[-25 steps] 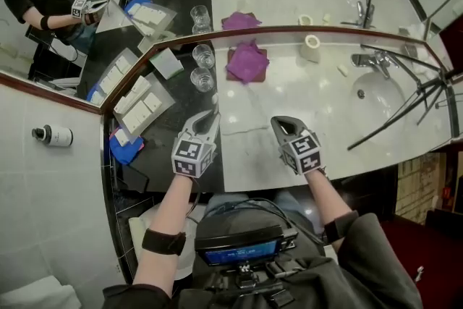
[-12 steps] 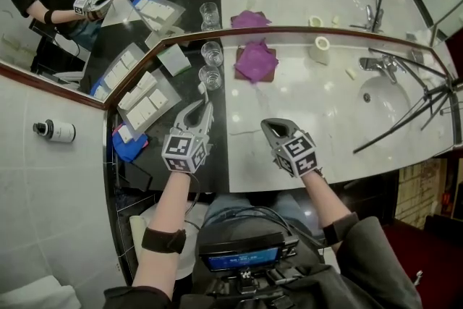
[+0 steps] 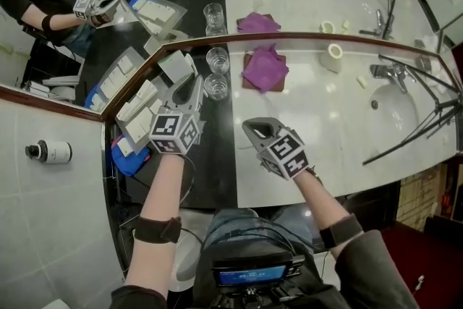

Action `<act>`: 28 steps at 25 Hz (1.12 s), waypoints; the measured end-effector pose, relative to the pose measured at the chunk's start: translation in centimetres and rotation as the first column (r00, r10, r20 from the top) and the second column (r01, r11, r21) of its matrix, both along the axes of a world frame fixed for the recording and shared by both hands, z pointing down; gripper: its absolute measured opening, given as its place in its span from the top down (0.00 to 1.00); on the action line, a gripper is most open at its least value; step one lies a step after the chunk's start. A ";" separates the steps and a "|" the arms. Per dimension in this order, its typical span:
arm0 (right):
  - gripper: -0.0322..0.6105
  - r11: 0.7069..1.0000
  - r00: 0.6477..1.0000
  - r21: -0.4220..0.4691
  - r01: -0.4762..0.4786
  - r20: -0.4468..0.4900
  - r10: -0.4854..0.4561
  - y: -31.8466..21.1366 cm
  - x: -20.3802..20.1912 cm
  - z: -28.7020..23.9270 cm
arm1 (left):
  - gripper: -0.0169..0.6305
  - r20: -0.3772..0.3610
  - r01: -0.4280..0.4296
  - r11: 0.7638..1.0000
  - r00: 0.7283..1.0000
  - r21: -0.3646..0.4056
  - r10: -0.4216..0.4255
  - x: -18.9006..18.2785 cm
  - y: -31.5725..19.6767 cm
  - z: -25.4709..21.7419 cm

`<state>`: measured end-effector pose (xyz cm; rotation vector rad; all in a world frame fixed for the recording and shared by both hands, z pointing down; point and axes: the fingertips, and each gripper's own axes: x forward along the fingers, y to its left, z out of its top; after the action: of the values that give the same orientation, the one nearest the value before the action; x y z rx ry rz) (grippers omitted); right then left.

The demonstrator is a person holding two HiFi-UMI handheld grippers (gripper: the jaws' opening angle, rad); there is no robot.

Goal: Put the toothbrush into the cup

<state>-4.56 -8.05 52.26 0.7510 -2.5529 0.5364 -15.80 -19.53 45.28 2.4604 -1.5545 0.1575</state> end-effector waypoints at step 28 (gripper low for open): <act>0.92 0.982 0.987 -0.107 0.153 0.062 -0.147 -2.3 -10.1 8.1 | 0.90 -0.106 -0.260 0.949 0.954 0.176 0.281 -1.1 -12.8 6.3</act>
<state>-14.65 -10.32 60.32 0.5067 -2.5784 0.6505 -16.93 -32.29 51.59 2.7406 -1.2142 -0.0857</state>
